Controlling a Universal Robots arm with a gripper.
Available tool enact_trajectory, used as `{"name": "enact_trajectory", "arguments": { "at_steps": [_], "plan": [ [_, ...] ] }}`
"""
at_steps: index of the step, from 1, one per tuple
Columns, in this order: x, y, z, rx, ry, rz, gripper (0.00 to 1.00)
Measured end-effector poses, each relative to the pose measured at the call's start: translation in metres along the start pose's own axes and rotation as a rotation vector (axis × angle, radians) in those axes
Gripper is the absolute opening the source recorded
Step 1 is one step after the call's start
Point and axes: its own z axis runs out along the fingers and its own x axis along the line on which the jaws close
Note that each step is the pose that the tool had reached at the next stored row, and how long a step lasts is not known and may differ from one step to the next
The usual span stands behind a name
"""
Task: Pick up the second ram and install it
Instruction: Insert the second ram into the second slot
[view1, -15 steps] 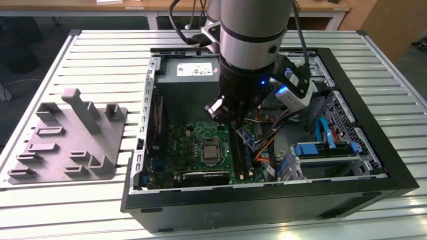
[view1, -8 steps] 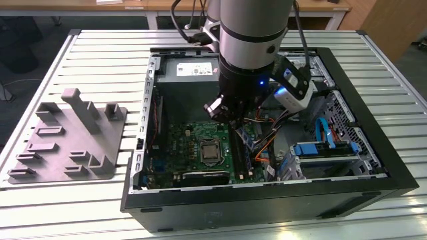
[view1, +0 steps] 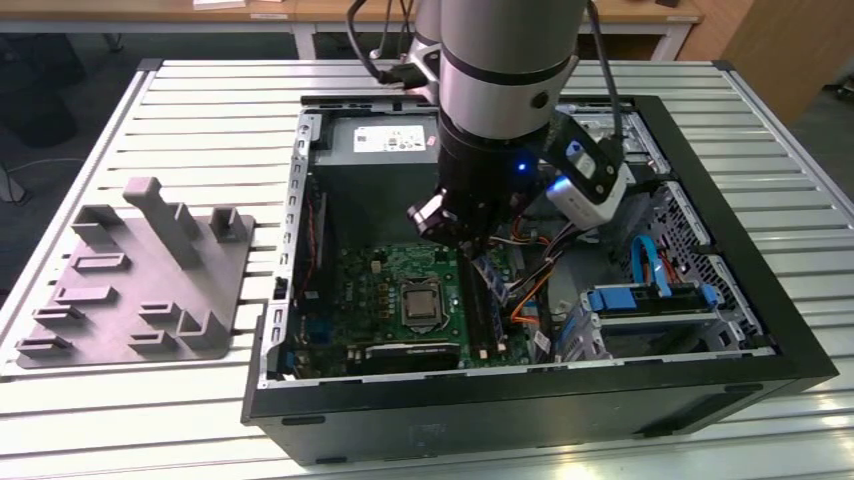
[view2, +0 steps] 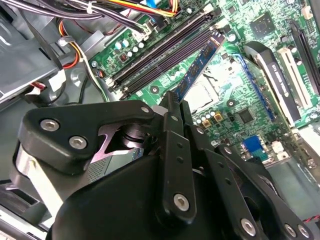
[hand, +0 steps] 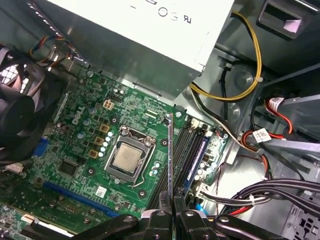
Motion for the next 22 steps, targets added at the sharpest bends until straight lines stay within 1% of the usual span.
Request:
{"name": "enact_trajectory", "arguments": {
  "at_steps": [22],
  "plan": [
    [0.0000, 0.0000, 0.0000, 0.0075, -0.0044, 0.111, 0.14]
  ]
}}
